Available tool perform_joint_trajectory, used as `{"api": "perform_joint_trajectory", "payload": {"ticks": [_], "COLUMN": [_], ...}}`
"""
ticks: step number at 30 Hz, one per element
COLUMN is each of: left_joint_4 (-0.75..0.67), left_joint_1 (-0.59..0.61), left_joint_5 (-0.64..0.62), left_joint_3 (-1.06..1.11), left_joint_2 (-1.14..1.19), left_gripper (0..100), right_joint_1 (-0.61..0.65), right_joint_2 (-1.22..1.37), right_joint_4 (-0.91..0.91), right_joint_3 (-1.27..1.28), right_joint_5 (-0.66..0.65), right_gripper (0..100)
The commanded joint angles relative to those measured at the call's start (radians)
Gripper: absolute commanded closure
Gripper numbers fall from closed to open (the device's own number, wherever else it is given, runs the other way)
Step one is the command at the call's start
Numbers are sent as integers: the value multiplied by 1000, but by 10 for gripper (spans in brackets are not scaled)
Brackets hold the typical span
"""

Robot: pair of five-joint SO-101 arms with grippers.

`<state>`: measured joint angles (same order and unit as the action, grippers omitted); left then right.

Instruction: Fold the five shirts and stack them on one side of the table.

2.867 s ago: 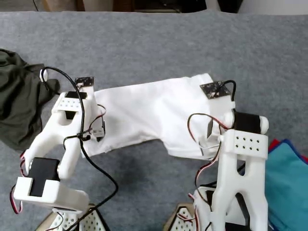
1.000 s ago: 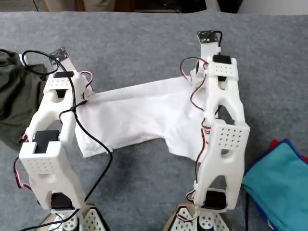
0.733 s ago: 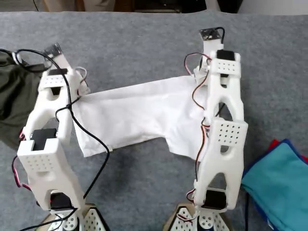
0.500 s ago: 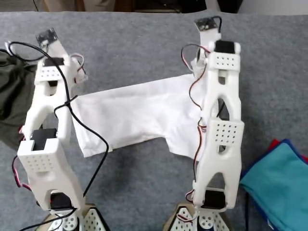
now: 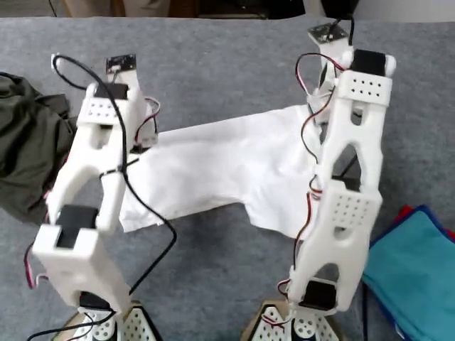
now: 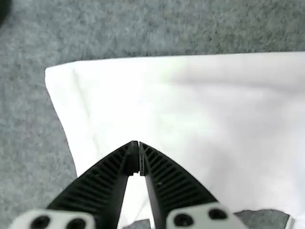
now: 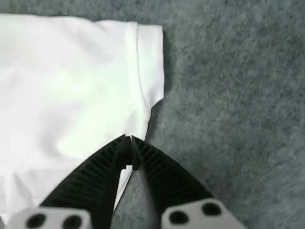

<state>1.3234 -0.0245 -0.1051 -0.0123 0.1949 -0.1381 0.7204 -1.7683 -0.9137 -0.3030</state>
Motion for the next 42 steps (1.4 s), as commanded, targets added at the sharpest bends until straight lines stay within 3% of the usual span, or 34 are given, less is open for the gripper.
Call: {"api": "perform_joint_trajectory", "payload": {"ticks": [1, 7, 10, 25, 33, 42], "left_joint_4": [-81, -241, -256, -325, -267, -83], "left_joint_1": [-20, -58, -115, -5, -8, -12], "left_joint_5": [12, 14, 28, 123, 161, 155], "left_joint_3": [235, 575, 658, 799, 775, 531], "left_joint_2": [-179, -360, -363, -308, -311, -486], "left_gripper": [981, 981, 981, 981, 981, 981], "right_joint_1": [-13, -13, -35, -130, -131, -22], "right_joint_2": [-185, -231, -220, -67, -79, -145], "right_joint_4": [28, 253, 373, 520, 477, 80], "right_joint_3": [237, 553, 664, 691, 602, 257], "right_joint_5": [-8, -6, -5, -11, -12, -9], "right_gripper": [994, 994, 994, 994, 994, 994]}}
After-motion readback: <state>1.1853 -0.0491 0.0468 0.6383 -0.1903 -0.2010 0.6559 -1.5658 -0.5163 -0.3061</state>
